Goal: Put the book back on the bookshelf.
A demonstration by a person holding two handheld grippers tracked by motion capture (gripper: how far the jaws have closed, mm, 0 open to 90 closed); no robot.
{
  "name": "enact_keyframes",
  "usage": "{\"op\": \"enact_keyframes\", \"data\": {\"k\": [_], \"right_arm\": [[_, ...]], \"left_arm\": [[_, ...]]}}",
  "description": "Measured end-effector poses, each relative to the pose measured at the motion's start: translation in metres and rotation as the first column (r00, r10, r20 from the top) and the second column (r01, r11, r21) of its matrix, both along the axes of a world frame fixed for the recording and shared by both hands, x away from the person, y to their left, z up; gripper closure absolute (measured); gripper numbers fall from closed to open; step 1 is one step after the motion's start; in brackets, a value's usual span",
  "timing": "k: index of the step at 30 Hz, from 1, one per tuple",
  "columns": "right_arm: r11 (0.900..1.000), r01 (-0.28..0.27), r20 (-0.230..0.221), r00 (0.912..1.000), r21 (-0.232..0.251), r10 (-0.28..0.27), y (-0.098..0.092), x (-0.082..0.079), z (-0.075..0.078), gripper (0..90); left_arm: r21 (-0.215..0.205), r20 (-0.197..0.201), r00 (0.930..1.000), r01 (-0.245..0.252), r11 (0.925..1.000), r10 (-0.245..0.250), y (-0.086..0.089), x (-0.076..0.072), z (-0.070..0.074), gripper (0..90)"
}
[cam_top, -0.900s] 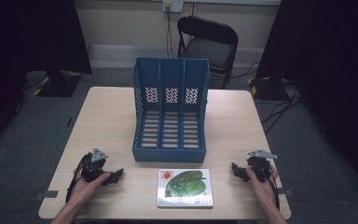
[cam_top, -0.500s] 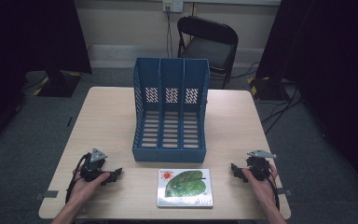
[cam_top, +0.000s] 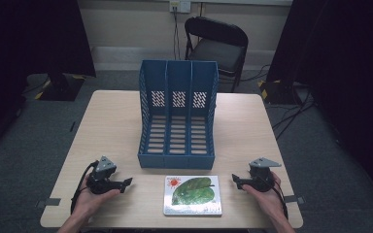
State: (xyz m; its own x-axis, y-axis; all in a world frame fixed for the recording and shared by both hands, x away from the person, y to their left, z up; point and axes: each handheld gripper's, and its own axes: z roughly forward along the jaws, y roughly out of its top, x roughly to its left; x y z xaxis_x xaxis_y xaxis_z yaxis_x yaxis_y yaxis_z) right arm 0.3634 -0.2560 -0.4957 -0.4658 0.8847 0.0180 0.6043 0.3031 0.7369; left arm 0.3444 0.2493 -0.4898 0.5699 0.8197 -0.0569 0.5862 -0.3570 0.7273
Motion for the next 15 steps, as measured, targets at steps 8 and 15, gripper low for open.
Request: {"op": "enact_keyframes", "data": {"k": [8,15], "right_arm": [[0.995,-0.102,0.047,0.9937,0.012,0.101,0.022,-0.014,0.009,18.6],[0.977,-0.204,0.038,0.9787,0.063,0.202,0.035,-0.022,0.016,24.1]], "left_arm": [[-0.034,-0.057,0.9955,0.075,0.9966,-0.076,-0.015,-0.004,0.008,25.6],[-0.089,-0.077,0.9885,0.123,0.9884,-0.13,-0.028,-0.004,0.013,26.5]]}}
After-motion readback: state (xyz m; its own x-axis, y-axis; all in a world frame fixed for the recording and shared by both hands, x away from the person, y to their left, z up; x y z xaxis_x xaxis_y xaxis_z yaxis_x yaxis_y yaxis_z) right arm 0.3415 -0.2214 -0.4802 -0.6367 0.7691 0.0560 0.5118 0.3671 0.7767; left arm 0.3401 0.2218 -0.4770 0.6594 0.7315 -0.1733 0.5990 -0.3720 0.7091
